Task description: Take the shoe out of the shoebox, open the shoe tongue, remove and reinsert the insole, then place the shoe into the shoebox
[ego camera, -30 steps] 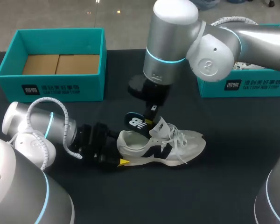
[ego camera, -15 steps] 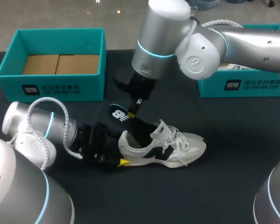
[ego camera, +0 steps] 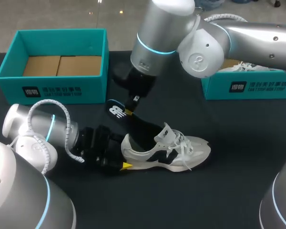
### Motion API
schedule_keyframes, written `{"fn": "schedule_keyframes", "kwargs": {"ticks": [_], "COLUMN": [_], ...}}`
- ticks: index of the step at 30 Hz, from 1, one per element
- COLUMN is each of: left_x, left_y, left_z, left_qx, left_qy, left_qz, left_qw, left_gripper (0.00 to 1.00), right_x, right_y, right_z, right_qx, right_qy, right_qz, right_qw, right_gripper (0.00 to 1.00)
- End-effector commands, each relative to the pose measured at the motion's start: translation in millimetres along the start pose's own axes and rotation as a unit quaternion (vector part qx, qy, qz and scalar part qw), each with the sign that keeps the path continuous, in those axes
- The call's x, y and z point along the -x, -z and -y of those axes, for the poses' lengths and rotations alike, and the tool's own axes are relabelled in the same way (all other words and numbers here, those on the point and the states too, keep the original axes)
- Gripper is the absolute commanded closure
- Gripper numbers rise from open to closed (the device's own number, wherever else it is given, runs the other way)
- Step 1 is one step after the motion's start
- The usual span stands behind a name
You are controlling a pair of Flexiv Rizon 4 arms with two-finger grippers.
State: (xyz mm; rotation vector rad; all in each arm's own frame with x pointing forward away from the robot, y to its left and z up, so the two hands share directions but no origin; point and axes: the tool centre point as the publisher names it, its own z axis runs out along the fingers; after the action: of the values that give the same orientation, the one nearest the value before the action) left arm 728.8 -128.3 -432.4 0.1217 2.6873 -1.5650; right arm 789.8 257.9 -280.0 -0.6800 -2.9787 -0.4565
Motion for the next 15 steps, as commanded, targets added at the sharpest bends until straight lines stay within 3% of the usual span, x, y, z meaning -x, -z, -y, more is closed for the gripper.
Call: {"fn": "schedule_keyframes", "kwargs": {"ticks": [1,15], "left_x": [-0.3,-0.3], "left_y": [-3.1,-3.1], "left_z": [-2.6,-2.6], "left_qx": [0.002,0.002], "left_qy": [0.0,0.0], "left_qz": [0.0,0.0], "left_qw": [1.0,1.0], "left_gripper": [1.0,1.0], "right_x": [0.3,1.9], "right_y": [-6.1,-20.0], "right_z": [2.0,5.1], "right_qx": [0.003,0.009], "right_qy": [-0.001,0.007], "right_qz": [-0.006,-0.025], "right_qw": [1.0,1.0], "right_gripper": [1.0,1.0]}}
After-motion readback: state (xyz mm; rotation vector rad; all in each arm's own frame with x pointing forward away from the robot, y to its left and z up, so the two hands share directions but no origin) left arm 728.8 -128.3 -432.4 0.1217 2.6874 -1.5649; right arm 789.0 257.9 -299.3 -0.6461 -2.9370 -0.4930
